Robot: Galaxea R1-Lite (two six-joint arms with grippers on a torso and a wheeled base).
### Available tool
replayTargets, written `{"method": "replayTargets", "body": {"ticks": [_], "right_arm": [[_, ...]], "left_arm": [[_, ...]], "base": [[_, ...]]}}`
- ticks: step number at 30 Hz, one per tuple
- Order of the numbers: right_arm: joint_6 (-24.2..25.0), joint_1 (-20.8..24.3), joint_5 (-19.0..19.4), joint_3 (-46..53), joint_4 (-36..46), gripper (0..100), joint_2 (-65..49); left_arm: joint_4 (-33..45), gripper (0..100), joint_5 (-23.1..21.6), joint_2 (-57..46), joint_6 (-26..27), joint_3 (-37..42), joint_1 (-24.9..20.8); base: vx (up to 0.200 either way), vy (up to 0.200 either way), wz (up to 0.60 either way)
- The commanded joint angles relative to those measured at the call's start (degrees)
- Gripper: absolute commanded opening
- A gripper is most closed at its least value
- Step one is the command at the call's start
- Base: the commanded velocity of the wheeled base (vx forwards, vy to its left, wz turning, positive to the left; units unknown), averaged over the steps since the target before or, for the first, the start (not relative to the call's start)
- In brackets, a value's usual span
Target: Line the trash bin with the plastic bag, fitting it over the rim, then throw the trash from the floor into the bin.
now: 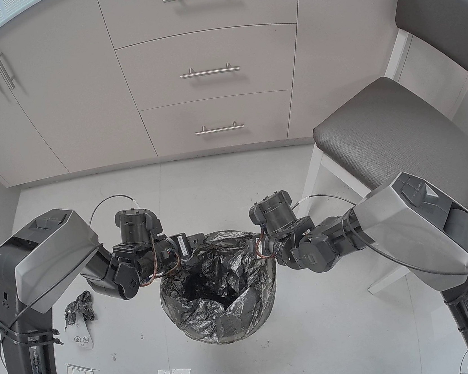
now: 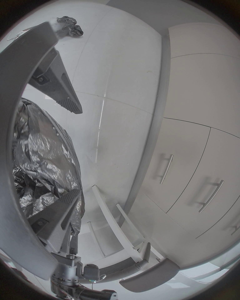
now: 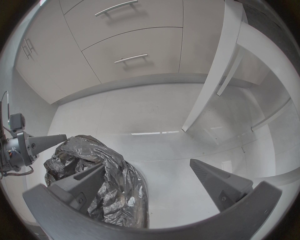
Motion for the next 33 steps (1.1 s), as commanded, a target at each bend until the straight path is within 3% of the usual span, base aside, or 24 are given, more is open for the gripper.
{"method": "replayTargets", "body": {"ticks": [1,22,33], "right_arm": [[0.0,-1.0,-0.4,-0.6,-0.1,100,1.9],[-0.1,-2.4,-0.5,-2.4,-0.1,100,4.7],[-0.5,-2.7,-1.0,-2.9,-0.3,100,6.1]], "left_arm": [[0.0,100,0.0,0.3,0.0,0.1,0.0],[-0.1,100,0.1,0.0,-1.0,1.0,-0.2],[-6.4,100,0.0,-5.6,-1.0,12.1,-1.6]], "base": [[0.0,0.0,0.0],[0.0,0.0,0.0],[0.0,0.0,0.0]]}}
